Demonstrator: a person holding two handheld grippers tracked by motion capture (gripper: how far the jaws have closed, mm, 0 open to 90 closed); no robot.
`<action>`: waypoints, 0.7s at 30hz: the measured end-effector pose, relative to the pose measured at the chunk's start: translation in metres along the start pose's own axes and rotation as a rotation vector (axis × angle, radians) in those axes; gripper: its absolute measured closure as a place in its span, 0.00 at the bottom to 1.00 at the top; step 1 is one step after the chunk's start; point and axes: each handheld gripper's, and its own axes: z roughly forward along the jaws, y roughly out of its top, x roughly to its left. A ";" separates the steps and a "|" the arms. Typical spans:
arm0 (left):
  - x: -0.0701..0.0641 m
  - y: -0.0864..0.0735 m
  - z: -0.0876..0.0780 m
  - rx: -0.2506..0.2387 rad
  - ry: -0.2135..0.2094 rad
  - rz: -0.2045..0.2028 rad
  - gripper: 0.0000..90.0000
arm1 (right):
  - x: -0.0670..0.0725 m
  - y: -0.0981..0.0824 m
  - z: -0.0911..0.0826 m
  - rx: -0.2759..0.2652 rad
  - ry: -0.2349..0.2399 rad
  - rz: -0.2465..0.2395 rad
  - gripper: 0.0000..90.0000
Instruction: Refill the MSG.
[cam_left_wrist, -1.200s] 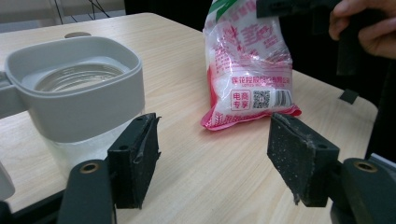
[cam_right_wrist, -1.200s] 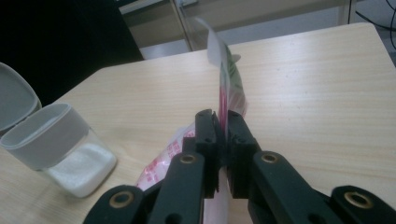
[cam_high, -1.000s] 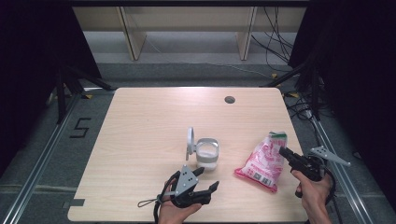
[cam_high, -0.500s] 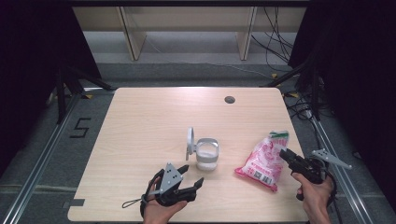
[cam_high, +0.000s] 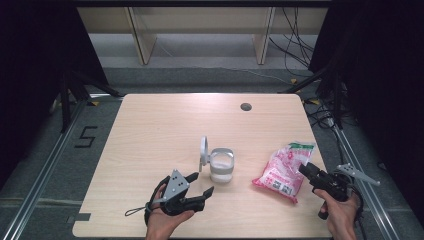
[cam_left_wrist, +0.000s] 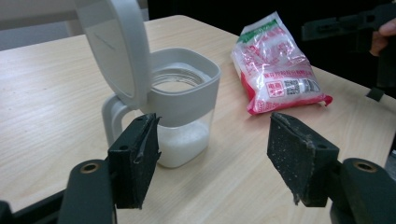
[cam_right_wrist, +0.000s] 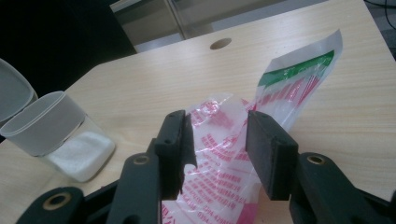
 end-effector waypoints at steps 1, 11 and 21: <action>0.002 0.000 0.000 -0.006 0.000 0.017 0.37 | 0.001 0.000 -0.001 0.009 -0.012 -0.005 0.65; 0.010 -0.001 -0.006 -0.012 0.034 -0.014 0.37 | 0.009 0.000 -0.004 -0.004 0.027 0.011 0.63; 0.014 -0.005 -0.005 0.000 0.054 -0.026 0.37 | 0.024 -0.003 -0.004 0.002 0.056 -0.056 0.58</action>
